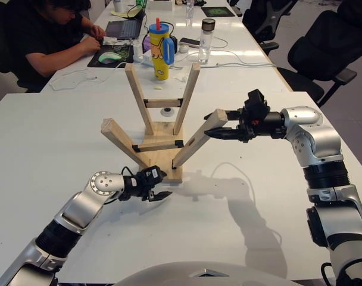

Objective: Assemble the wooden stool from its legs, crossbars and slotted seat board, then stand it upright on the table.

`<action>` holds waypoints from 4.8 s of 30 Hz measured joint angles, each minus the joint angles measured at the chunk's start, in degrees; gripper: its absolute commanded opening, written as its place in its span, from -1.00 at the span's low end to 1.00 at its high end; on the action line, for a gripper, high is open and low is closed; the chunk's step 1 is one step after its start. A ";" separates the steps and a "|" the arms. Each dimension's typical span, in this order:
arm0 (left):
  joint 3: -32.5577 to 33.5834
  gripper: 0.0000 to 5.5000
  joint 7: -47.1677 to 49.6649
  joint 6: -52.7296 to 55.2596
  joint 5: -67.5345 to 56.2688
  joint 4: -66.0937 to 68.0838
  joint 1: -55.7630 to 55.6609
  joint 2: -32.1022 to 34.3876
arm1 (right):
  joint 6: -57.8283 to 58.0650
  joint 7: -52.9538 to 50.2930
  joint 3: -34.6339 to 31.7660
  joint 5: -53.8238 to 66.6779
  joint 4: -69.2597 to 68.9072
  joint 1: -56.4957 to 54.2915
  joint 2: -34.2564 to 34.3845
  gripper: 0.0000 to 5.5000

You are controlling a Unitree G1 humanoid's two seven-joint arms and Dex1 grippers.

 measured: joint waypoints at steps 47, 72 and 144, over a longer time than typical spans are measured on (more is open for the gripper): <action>13.09 0.11 21.97 -30.99 11.50 -14.05 17.24 -10.81 | 18.66 -12.35 11.83 -7.47 -11.21 -9.26 1.36 -0.26; 12.12 0.11 29.60 -15.16 48.85 -11.57 -8.06 -21.31 | 18.67 -15.59 12.67 -6.71 -10.00 -7.93 2.47 -0.26; 9.83 -0.77 30.19 -7.86 17.95 6.53 10.02 -23.95 | 17.68 -57.79 -12.67 22.59 -23.22 -5.79 28.30 -1.00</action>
